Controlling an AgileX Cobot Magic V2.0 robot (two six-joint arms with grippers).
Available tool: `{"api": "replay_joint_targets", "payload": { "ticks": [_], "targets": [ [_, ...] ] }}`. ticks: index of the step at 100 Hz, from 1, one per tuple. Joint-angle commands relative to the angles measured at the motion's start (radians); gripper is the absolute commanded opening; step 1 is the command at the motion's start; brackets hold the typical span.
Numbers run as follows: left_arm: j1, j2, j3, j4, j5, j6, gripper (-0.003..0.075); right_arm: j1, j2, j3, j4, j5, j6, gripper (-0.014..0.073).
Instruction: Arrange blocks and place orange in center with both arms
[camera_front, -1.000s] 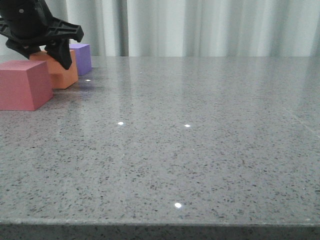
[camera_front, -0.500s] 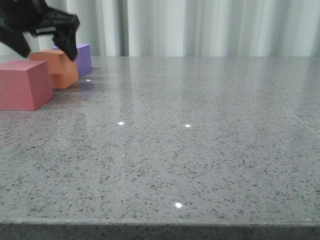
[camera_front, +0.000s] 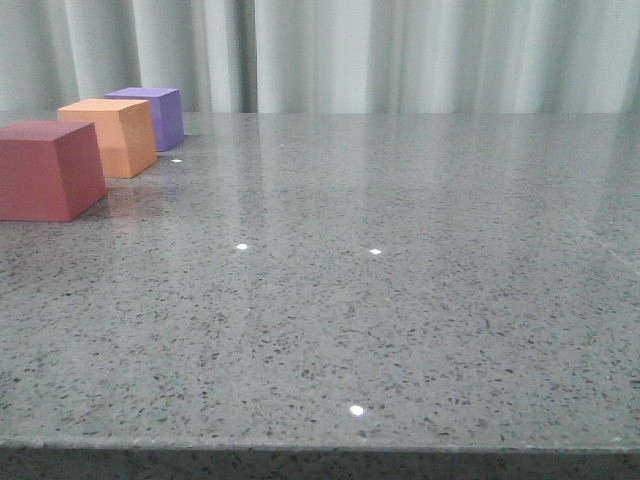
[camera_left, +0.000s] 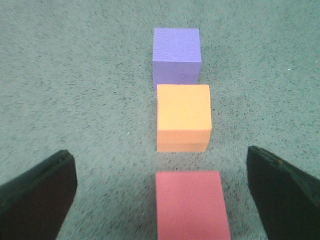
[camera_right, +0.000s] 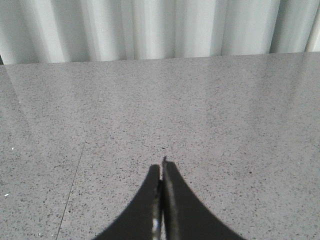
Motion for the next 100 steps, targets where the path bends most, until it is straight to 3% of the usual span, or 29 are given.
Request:
{"api": "replay_joint_targets", "payload": {
  "ticks": [1, 37, 51, 65, 87, 100],
  "targets": [
    [0.019, -0.135, 0.044, 0.025, -0.087, -0.019, 0.0651, -0.006, 0.006, -0.025, -0.019, -0.072, -0.002, -0.0069],
    [0.057, -0.543, 0.349, 0.036, -0.085, -0.019, 0.065, -0.006, 0.006, -0.025, -0.019, -0.072, -0.002, -0.0069],
    [0.057, -0.685, 0.447, 0.036, -0.083, -0.019, 0.0592, -0.006, 0.006, -0.025, -0.019, -0.072, -0.002, -0.0069],
    [0.057, -0.798, 0.515, 0.036, -0.083, -0.019, 0.0416, -0.006, 0.006, -0.025, -0.019, -0.072, -0.002, -0.0069],
    [0.057, -0.884, 0.559, 0.036, -0.083, -0.019, -0.0011, -0.006, 0.006, -0.025, -0.019, -0.072, -0.002, -0.0069],
    [0.057, -0.884, 0.559, 0.021, -0.085, -0.019, -0.002, -0.006, 0.006, -0.025, -0.019, -0.072, -0.002, -0.0069]
  ]
}}
